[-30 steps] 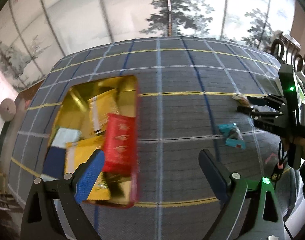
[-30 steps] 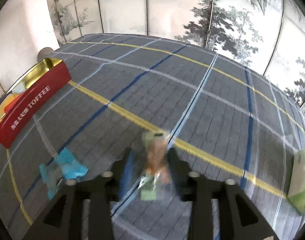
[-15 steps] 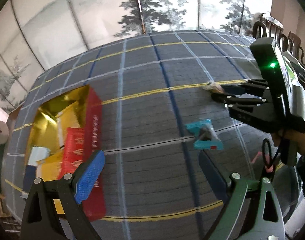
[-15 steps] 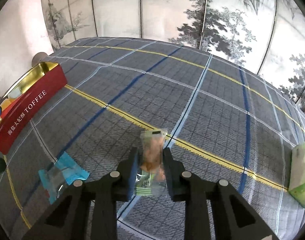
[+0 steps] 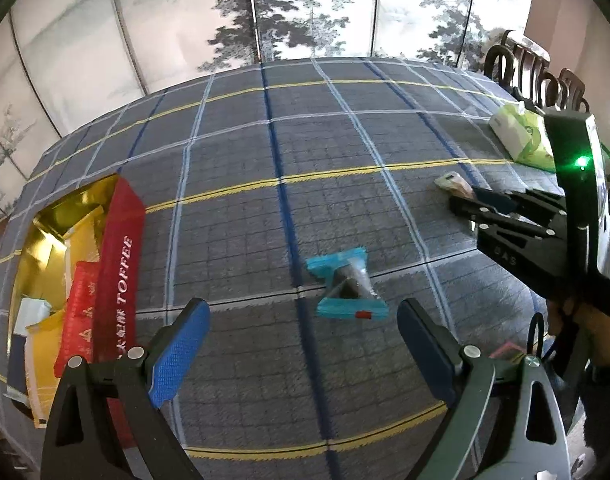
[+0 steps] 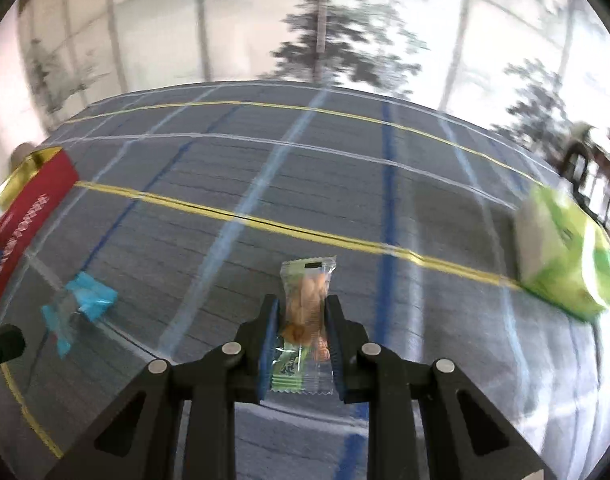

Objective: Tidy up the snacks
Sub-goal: 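Grasp the teal candy packet with the left tool while the right tool holds the clear packet, then carry the teal candy packet into the gold tin and open the left tool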

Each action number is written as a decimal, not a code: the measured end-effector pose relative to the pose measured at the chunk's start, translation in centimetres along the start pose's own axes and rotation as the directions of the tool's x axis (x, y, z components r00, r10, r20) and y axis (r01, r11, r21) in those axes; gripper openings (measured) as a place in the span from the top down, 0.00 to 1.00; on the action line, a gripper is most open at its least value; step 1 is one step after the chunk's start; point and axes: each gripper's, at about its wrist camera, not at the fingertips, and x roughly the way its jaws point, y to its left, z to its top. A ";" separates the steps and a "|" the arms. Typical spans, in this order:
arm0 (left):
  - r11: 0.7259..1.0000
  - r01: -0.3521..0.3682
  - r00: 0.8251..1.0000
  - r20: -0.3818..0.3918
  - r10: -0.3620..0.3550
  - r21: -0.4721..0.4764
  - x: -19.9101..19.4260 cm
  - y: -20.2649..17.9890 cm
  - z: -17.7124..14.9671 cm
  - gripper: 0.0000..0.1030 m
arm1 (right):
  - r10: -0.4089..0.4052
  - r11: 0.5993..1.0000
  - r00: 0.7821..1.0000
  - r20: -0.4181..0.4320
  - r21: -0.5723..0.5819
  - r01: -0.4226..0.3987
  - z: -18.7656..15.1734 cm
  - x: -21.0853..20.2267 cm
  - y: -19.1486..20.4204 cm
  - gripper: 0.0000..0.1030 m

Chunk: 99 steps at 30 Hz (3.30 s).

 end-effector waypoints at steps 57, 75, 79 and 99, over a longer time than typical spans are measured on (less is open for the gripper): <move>0.997 0.069 0.994 -0.087 -0.071 -0.033 3.8 -0.9 1.1 0.68 | -0.024 0.996 1.000 0.002 0.089 0.024 -1.0 -0.6 -1.7 0.76; 0.998 -0.040 0.999 -0.040 0.038 -0.058 -2.6 2.7 -1.0 0.68 | -0.025 0.996 1.000 0.002 0.089 0.024 -1.0 -0.5 -1.7 0.76; 0.994 -0.070 0.997 -0.012 0.070 -0.083 -4.5 4.7 -1.0 0.68 | -0.027 0.996 1.000 0.002 0.087 0.026 -1.0 -0.5 -1.7 0.76; 0.949 -0.209 0.978 -0.037 0.206 -0.234 -6.8 17.2 -2.7 0.68 | -0.027 0.996 1.000 0.002 0.086 0.027 -1.0 -0.5 -1.8 0.76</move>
